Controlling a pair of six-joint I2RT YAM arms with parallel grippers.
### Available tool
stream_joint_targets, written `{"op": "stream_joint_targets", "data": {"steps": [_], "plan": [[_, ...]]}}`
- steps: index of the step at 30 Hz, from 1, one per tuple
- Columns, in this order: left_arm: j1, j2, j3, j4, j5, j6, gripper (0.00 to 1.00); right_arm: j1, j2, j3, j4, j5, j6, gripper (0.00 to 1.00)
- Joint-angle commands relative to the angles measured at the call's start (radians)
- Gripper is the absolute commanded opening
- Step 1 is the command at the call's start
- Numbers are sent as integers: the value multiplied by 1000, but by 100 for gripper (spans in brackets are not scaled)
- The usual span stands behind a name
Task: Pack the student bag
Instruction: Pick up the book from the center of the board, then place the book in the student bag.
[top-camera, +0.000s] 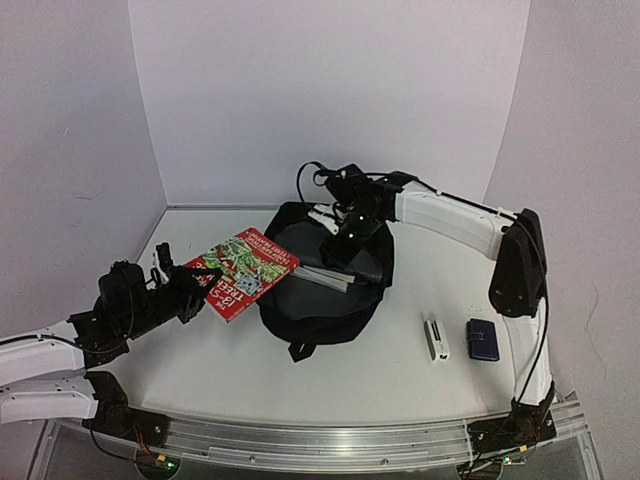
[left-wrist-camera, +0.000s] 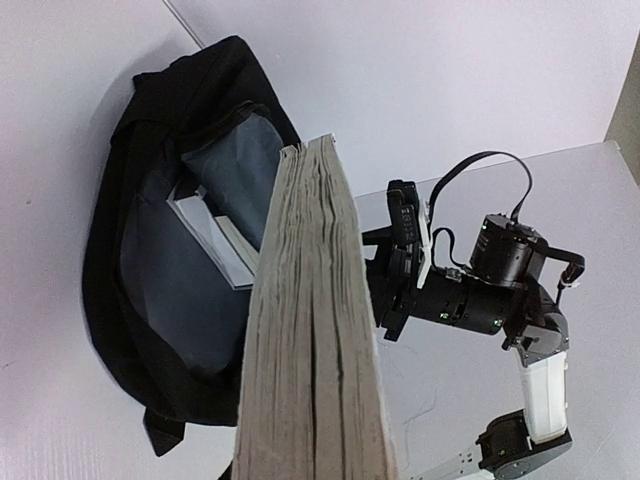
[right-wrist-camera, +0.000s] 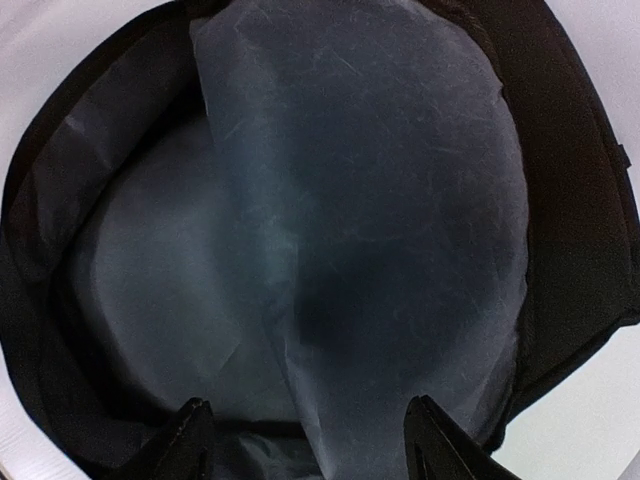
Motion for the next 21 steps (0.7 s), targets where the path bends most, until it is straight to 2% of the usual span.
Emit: {"op": "stream_joint_targets", "data": {"steps": [1,11,13,17,18,21], "plan": [[3,-33,-1,32,-21,-23,0,-2,74,81,28,109,-51,64],[3,-50,-18,16,-4,-22,0,-2,102,52,23,127,-78,60],[3,-44,-18,19,0,-21,0,-2,96,44,19,134,-83,47],[3,-34,-16,18,10,-13,0,-2,69,50,2,115,-59,4],[4,-29,-15,18,15,-11,0,-2,62,56,-6,99,-47,0],[3,-12,-16,25,38,-6,0,0,39,88,-42,13,0,0]]}}
